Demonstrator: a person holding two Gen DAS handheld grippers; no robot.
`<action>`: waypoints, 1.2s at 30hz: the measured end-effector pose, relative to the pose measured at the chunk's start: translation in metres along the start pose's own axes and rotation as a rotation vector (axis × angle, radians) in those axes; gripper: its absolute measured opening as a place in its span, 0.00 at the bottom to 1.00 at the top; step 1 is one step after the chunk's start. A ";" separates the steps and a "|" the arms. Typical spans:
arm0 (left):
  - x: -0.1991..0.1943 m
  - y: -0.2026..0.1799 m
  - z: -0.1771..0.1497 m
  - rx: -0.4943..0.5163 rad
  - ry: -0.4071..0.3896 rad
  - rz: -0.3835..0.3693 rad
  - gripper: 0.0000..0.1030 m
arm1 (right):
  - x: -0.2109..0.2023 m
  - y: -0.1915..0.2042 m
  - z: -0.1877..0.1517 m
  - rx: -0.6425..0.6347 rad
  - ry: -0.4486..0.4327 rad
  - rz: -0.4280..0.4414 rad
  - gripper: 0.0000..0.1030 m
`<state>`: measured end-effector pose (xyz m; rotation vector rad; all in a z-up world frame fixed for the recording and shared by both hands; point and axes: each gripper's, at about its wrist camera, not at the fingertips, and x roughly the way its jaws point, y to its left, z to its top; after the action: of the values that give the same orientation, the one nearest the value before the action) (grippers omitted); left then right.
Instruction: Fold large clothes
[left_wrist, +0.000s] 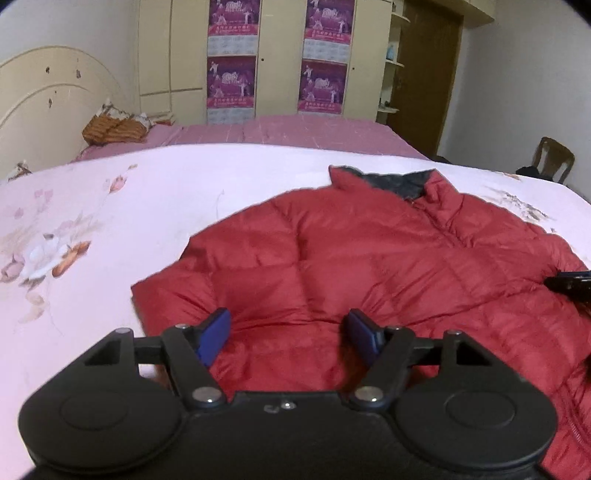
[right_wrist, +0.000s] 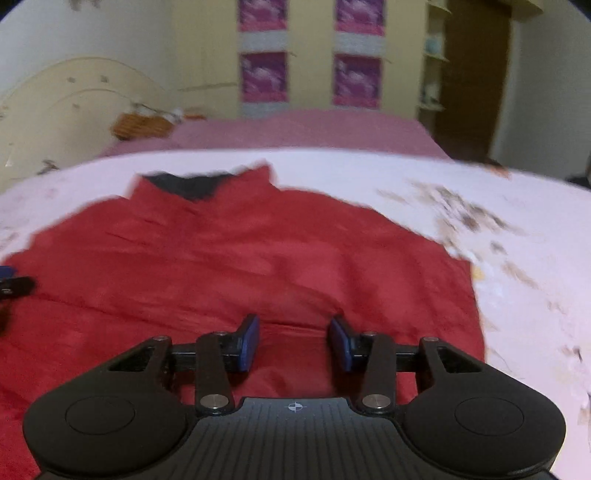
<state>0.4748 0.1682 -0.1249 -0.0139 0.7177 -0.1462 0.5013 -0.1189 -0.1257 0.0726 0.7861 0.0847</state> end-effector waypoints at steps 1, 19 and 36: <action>0.001 0.001 -0.001 -0.003 0.000 -0.006 0.68 | 0.001 0.000 -0.003 -0.014 -0.002 0.002 0.40; -0.044 -0.040 -0.039 0.071 -0.020 -0.037 0.66 | -0.025 0.035 -0.033 -0.078 0.011 -0.078 0.41; -0.043 -0.050 -0.035 0.098 0.020 0.029 0.66 | -0.019 0.030 -0.033 -0.076 0.030 -0.061 0.41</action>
<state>0.4132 0.1258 -0.1203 0.0919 0.7295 -0.1534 0.4633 -0.0904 -0.1323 -0.0248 0.8132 0.0578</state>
